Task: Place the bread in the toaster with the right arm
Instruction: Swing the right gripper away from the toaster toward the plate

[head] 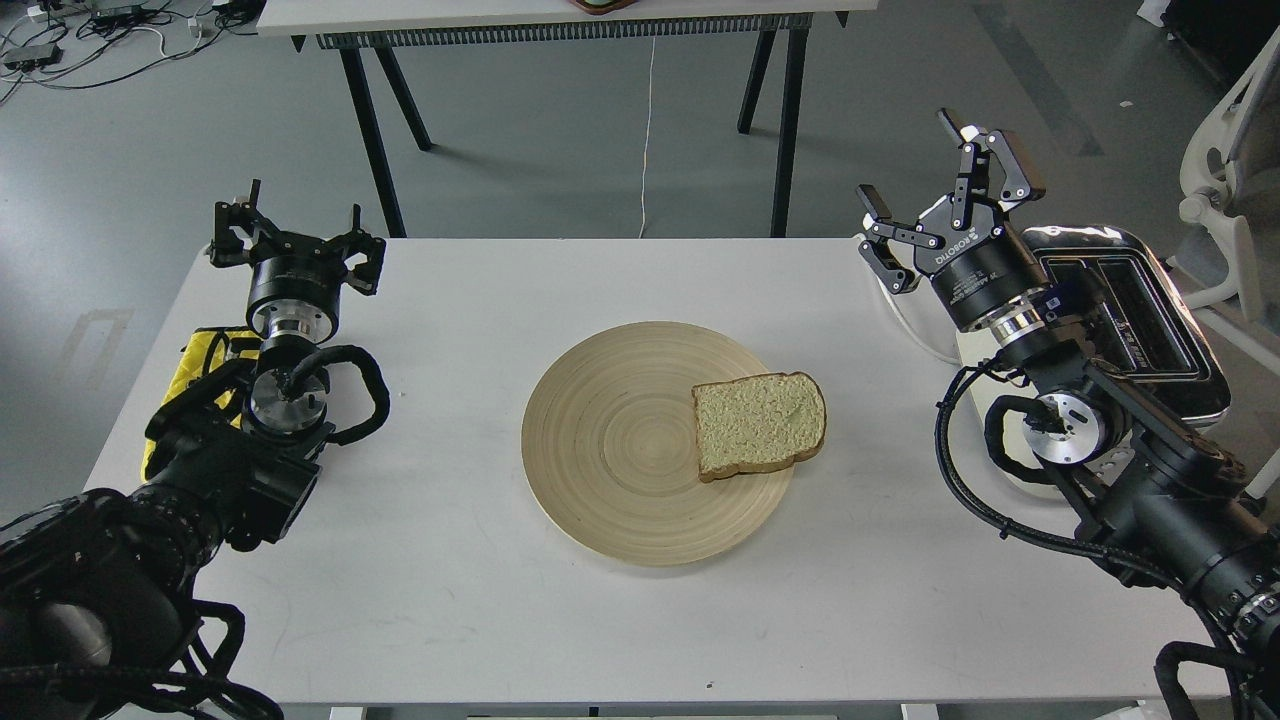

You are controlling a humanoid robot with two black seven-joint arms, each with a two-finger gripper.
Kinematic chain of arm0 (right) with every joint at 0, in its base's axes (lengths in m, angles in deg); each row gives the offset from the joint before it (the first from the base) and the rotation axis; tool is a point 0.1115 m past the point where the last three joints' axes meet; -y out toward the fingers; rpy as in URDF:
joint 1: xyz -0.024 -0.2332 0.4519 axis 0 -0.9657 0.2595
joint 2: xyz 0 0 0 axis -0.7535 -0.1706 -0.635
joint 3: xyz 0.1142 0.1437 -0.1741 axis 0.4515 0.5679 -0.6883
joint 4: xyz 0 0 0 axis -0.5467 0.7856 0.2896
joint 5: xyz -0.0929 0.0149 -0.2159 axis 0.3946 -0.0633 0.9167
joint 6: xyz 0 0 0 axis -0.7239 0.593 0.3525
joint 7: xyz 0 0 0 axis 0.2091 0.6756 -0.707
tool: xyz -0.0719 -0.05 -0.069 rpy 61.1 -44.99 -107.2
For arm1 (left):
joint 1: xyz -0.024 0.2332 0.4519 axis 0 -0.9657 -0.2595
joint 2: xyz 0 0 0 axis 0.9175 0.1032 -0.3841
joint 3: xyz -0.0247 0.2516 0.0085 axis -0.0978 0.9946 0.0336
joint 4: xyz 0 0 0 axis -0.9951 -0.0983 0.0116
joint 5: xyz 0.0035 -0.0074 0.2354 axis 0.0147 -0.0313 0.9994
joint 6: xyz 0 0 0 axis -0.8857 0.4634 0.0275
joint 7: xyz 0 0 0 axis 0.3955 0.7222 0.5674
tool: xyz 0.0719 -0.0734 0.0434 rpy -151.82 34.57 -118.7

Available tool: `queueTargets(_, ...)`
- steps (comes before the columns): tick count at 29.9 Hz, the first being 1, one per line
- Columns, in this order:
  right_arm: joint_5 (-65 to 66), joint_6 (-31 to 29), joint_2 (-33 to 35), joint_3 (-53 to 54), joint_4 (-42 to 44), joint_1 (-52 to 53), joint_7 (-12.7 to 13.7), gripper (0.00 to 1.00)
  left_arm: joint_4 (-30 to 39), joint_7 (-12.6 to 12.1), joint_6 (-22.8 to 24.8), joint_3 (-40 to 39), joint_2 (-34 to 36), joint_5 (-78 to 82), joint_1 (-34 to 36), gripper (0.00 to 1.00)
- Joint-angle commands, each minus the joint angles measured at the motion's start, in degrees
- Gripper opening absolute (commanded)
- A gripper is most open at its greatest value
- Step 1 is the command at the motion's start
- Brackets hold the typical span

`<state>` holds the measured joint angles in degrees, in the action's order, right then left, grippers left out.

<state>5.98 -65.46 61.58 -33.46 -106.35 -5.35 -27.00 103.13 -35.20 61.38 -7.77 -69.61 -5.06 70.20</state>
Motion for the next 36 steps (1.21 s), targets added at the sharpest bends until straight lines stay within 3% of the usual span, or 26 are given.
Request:
queueTargets(1,0.0,0.0,0.0,-0.2,-0.2,0.0,0.0,0.99,0.0,0.0,0.0,0.0,0.1,0.0,0.0,1.0)
queueTargets(11,1.0,0.4,0.7,-3.6,-3.3,0.9,0.0,0.99,0.0,0.0,0.0,0.0,0.0,0.0,0.0,1.0)
queueTargets(16,5.5,14.1,1.8,-8.7,-4.8,3.1,0.0,0.99,0.0,0.0,0.0,0.0,0.1,0.0,0.0,1.0)
queueTargets(26,13.0,50.3,1.2,-19.4,-9.3,2.0,0.0,0.99,0.0,0.0,0.0,0.0,0.1,0.0,0.1,1.0)
queueTargets(29,12.9,53.8,1.8,-24.7,-9.6,1.6,0.0,0.99,0.0,0.0,0.0,0.0,0.0,0.0,0.0,1.0)
queueTargets(36,13.1,54.3,2.1,-31.5,-8.8,-2.1,0.0,0.99,0.0,0.0,0.0,0.0,0.0,0.0,0.1,1.0)
